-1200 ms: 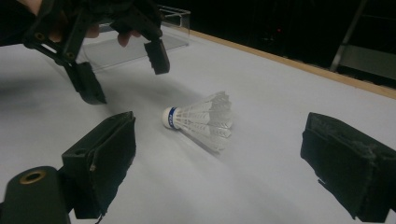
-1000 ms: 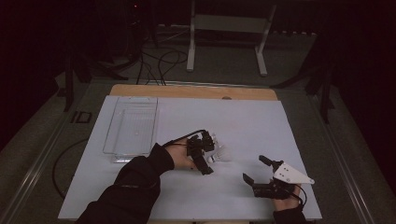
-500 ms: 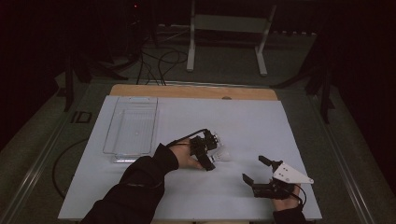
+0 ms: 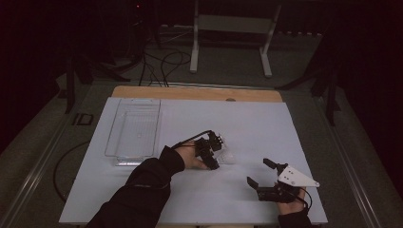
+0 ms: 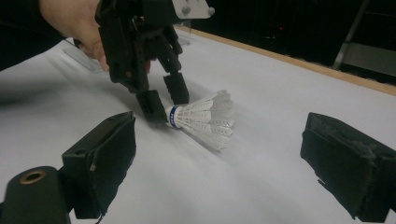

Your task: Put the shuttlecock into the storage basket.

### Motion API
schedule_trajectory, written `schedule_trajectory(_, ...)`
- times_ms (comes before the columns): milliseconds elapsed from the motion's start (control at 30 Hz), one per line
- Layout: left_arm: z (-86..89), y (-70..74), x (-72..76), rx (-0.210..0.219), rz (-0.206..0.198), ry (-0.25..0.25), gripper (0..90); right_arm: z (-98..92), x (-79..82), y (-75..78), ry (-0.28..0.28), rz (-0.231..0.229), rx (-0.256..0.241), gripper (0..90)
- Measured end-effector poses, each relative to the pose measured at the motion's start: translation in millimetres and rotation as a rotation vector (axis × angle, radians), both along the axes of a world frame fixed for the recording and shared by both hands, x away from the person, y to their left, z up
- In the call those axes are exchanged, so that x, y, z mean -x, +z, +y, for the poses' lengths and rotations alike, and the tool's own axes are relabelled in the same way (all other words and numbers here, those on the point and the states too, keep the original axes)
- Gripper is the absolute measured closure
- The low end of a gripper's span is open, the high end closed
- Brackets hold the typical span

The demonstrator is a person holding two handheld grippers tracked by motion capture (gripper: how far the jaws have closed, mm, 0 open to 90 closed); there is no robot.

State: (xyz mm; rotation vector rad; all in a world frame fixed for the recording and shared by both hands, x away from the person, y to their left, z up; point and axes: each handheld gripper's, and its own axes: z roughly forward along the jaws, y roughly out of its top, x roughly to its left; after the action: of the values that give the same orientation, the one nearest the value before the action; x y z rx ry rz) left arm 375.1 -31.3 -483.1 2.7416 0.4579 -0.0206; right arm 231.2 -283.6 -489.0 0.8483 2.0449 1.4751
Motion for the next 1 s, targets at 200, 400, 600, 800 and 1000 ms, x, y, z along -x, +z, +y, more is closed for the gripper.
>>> schedule_trajectory(200, -2.0, -3.2, -1.5, 0.005, -0.001, -0.004, 52.8, -0.2, -0.1, -0.1, -0.001, 0.001, -0.003, 10.4)
schedule_trajectory(400, -4.6, -7.4, -1.6, -0.028, -0.004, -0.022, 57.2, -0.2, -0.1, 0.0, -0.002, 0.001, -0.003, 10.4)
schedule_trajectory(600, -8.8, -7.2, -1.8, -0.047, -0.006, -0.015, 59.2, 0.0, -0.5, -0.2, 0.001, 0.001, -0.002, 10.4)
schedule_trajectory(800, -9.3, -6.8, -4.6, -0.052, -0.001, -0.02, 64.6, 0.2, -0.8, -0.5, 0.002, 0.0, 0.002, 10.4)
schedule_trajectory(1000, -8.6, -4.6, -3.7, -0.058, 0.001, -0.028, 65.5, -0.3, -0.7, -0.4, -0.002, 0.0, 0.004, 10.4)
